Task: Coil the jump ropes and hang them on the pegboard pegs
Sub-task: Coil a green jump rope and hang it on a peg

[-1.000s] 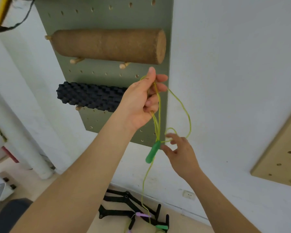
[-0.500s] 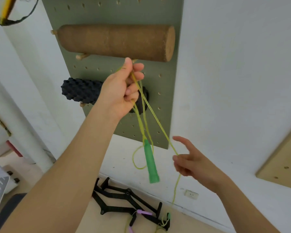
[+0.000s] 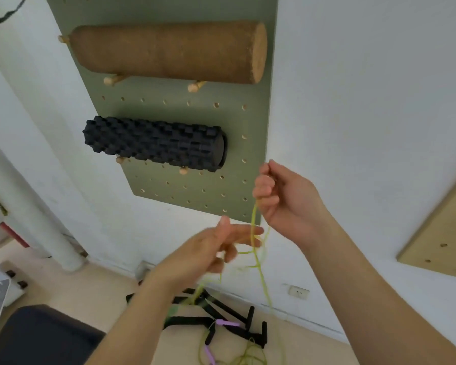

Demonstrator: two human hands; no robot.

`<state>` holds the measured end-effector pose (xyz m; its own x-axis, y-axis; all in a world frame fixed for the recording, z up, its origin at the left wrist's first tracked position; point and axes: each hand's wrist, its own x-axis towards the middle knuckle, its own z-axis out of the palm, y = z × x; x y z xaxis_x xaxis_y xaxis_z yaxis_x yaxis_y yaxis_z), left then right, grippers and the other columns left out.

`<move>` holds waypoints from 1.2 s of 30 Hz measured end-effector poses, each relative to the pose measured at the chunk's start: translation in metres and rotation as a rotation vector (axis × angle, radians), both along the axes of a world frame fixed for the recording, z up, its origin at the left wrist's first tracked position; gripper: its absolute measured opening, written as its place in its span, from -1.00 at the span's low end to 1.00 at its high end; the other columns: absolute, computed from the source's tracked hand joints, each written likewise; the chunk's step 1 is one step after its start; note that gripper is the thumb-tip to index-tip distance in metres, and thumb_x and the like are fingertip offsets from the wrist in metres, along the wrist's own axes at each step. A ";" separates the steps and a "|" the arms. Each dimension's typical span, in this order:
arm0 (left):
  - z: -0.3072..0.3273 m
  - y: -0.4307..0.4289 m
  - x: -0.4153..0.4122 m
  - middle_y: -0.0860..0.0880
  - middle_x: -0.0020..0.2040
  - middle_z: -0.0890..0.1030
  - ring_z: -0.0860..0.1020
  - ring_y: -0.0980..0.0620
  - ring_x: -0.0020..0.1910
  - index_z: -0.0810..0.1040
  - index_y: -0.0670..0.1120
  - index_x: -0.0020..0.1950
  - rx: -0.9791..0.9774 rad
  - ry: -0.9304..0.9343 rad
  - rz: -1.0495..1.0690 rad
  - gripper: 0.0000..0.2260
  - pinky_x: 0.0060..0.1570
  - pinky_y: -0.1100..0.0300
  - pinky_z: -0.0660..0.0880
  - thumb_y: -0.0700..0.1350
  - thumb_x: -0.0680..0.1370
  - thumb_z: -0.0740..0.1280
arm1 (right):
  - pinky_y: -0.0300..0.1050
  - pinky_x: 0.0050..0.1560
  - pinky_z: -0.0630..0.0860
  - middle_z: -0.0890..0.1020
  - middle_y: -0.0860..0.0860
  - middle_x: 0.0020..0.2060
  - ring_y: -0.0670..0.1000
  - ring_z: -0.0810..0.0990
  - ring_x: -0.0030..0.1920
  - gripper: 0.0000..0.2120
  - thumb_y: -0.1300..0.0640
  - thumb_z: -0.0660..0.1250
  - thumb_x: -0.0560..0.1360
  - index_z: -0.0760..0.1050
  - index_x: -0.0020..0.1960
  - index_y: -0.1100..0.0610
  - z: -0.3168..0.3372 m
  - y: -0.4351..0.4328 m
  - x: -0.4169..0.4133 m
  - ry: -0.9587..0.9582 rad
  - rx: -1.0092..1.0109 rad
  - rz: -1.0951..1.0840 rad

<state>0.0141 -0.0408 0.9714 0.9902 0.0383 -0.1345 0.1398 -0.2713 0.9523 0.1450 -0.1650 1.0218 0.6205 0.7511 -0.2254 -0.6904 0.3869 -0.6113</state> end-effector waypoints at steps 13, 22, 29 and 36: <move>0.016 -0.028 0.050 -0.05 -0.38 0.57 0.21 0.18 -0.57 0.56 -0.14 -0.12 -0.853 -0.177 0.458 -0.67 -0.63 0.37 0.07 0.05 0.63 0.15 | 0.06 0.07 0.55 0.65 0.16 0.08 0.17 0.65 0.06 -0.56 -0.18 0.16 0.58 0.55 0.21 0.11 -0.059 -0.034 -0.053 -0.477 -0.316 0.048; 0.018 -0.012 0.067 0.02 -0.50 0.35 0.15 0.12 -0.52 0.58 -0.10 -0.01 -0.372 -0.058 0.229 -0.76 -0.54 0.28 0.01 -0.01 0.64 0.18 | -0.14 -0.28 0.54 0.69 0.13 -0.02 0.05 0.67 0.03 -0.70 0.14 0.12 0.64 0.58 -0.06 0.23 -0.062 -0.051 -0.026 -0.390 -0.336 -0.130; -0.017 -0.007 0.047 -0.03 -0.41 0.44 0.39 0.06 -0.36 0.62 -0.16 0.07 -0.151 0.090 -0.060 -0.68 -0.23 0.30 0.38 0.03 0.59 0.20 | -0.30 -0.45 0.38 0.65 0.11 -0.25 0.05 0.62 -0.31 -0.73 0.23 0.07 0.55 0.38 -0.31 0.18 -0.066 -0.072 0.041 0.179 -0.005 -0.469; -0.016 -0.025 0.050 -0.06 -0.47 0.39 0.31 0.01 -0.41 0.52 -0.16 -0.14 -0.288 0.010 0.222 -0.70 -0.31 0.20 0.31 -0.05 0.66 0.13 | -0.07 -0.14 0.42 0.50 0.07 -0.06 0.07 0.52 -0.13 -0.86 0.16 0.29 0.46 0.46 0.01 0.12 -0.078 -0.087 0.063 -0.141 -0.787 -0.594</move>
